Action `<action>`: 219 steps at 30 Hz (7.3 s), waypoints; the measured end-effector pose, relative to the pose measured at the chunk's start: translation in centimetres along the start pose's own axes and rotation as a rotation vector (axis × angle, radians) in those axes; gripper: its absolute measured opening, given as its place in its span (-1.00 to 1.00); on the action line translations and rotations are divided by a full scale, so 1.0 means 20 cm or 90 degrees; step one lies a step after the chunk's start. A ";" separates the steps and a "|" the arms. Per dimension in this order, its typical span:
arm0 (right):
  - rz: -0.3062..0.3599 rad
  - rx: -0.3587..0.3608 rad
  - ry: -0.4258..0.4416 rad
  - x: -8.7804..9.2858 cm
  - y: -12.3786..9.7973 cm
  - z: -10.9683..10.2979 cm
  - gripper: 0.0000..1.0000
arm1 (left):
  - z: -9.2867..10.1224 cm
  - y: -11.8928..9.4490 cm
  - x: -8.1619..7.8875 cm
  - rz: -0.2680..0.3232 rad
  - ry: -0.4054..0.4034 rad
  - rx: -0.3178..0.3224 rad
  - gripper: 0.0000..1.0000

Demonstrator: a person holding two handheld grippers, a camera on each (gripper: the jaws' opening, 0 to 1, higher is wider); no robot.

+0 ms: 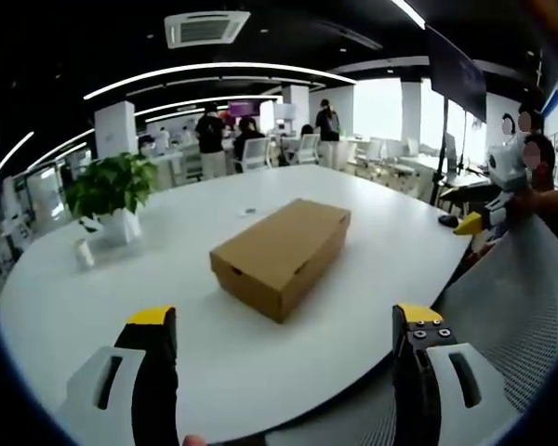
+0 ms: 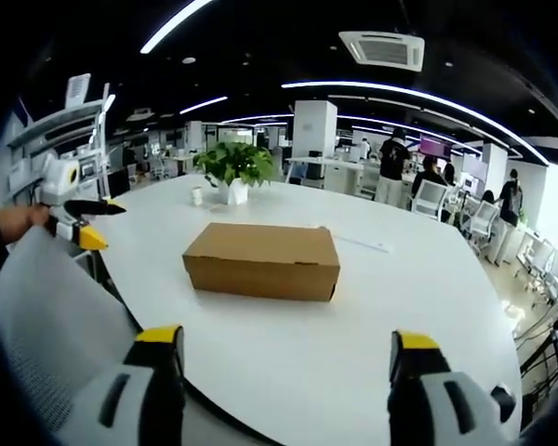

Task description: Operate the shoe box by opening the lid, removing the specified soft item, and placing it in the target area until the item is outside and the box remains undamaged.

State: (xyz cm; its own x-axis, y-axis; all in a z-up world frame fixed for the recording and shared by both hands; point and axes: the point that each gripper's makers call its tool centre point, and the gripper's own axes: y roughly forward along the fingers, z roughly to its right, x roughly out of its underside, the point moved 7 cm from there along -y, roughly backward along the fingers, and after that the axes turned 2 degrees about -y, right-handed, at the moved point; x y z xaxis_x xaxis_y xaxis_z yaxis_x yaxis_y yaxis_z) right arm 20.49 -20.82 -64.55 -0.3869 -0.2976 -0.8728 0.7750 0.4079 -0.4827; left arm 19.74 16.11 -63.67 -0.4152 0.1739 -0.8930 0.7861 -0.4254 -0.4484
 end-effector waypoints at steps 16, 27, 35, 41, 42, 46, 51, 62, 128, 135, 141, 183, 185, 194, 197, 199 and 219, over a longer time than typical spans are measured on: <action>-0.005 0.005 0.017 -0.03 -0.02 0.04 0.82 | -0.01 0.01 -0.02 -0.012 0.023 -0.012 1.00; -0.011 0.001 0.010 -0.08 -0.02 0.09 0.83 | -0.04 0.02 -0.05 -0.008 0.014 -0.014 1.00; -0.009 -0.005 0.009 -0.09 0.01 0.10 0.82 | -0.09 0.06 -0.09 -0.009 0.005 -0.011 1.00; -0.007 -0.014 -0.003 -0.12 0.05 0.12 0.82 | -0.11 0.11 -0.12 -0.009 -0.009 -0.004 1.00; -0.007 -0.015 -0.005 -0.12 0.06 0.12 0.82 | -0.12 0.12 -0.12 -0.011 -0.014 -0.005 1.00; -0.010 -0.021 -0.013 -0.14 0.10 0.13 0.81 | -0.14 0.17 -0.12 -0.022 -0.020 -0.004 0.98; -0.016 -0.033 -0.020 -0.14 0.14 0.15 0.79 | -0.15 0.22 -0.12 -0.034 -0.013 0.006 1.00; -0.004 -0.054 -0.037 -0.15 0.25 0.16 0.76 | -0.17 0.31 -0.05 -0.080 0.050 0.017 1.00; -0.052 -0.169 -0.142 -0.12 0.83 0.25 0.46 | -0.22 0.64 0.06 -0.128 -0.004 0.047 0.77; -0.063 -0.168 -0.154 -0.14 0.90 0.30 0.44 | -0.20 0.69 0.06 -0.140 -0.010 0.054 0.73; -0.075 -0.178 -0.165 -0.15 0.97 0.32 0.36 | -0.19 0.72 0.06 -0.154 0.002 0.061 0.69; -0.108 -0.220 -0.117 -0.12 1.23 0.33 0.36 | -0.12 0.93 0.10 -0.166 -0.126 -0.016 0.50; -0.108 -0.221 -0.117 -0.12 1.23 0.33 0.36 | -0.11 0.94 0.11 -0.165 -0.127 -0.015 0.48; -0.106 -0.221 -0.110 -0.12 1.24 0.32 0.39 | -0.12 0.96 0.11 -0.161 -0.126 -0.020 0.48; -0.106 -0.219 -0.106 -0.12 1.24 0.32 0.40 | -0.11 0.96 0.10 -0.162 -0.129 -0.018 0.49; -0.106 -0.219 -0.098 -0.12 1.24 0.31 0.40 | -0.12 0.96 0.10 -0.160 -0.128 -0.018 0.49; -0.104 -0.199 -0.091 -0.12 1.22 0.23 0.41 | -0.19 0.95 0.11 -0.162 -0.114 -0.004 0.48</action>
State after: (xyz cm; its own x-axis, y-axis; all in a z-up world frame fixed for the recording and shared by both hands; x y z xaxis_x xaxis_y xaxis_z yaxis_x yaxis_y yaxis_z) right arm 42.72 -14.05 -73.87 -0.4022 -0.4884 -0.7745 0.5105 0.5825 -0.6325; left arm 35.44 11.73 -74.24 -0.6723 0.1150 -0.7313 0.6495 -0.3823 -0.6572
